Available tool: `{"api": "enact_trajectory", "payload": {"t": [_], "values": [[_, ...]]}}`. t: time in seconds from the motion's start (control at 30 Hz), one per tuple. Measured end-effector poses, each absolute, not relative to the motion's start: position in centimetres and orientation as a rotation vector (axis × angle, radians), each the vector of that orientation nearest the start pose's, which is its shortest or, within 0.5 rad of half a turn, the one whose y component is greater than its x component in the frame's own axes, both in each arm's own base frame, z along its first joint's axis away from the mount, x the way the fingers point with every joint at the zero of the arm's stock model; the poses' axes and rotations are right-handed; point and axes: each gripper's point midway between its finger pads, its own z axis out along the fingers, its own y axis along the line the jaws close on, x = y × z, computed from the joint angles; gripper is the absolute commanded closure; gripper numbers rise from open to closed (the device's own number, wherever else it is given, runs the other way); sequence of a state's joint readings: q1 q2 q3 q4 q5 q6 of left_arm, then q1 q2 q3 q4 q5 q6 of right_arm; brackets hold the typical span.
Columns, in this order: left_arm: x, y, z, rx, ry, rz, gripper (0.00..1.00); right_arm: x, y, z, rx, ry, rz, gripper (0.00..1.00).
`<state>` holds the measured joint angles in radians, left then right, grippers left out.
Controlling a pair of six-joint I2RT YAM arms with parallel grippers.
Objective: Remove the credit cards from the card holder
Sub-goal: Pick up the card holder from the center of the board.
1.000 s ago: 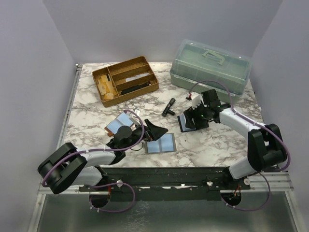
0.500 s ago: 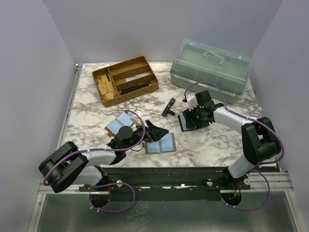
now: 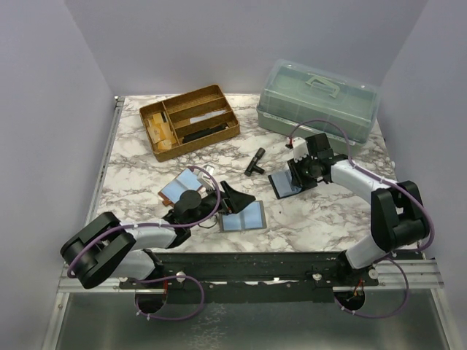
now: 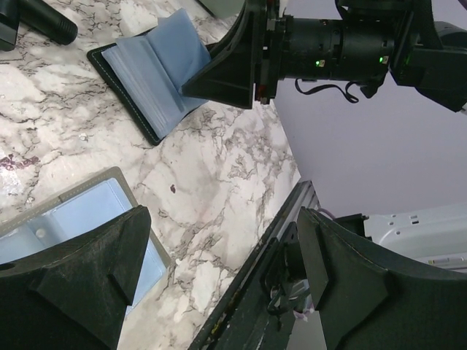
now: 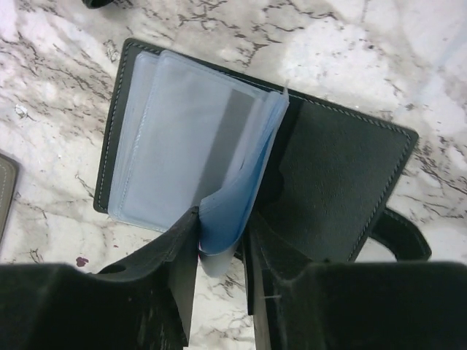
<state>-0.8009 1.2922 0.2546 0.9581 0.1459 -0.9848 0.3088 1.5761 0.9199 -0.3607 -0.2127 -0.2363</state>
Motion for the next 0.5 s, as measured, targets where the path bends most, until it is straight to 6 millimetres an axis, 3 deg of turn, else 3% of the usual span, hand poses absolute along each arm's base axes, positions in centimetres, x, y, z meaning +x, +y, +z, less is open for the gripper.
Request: {"api": "enact_trajectory", "payload": {"t": [0.2,0.4,0.5], "values": [[21.1,-30.5,14.0,-0.045,1.888,-1.426,0.12,33.0,11.5,5.4,-0.703,2.448,0.269,0.41],[21.3,-30.8,14.2,-0.039,1.883,-1.433,0.12,33.7,8.7,6.1,-0.606,2.448,0.208,0.40],[21.4,-31.0,14.2,-0.035,1.885,-1.438,0.12,34.0,7.4,6.5,-0.560,2.444,0.179,0.44]]}}
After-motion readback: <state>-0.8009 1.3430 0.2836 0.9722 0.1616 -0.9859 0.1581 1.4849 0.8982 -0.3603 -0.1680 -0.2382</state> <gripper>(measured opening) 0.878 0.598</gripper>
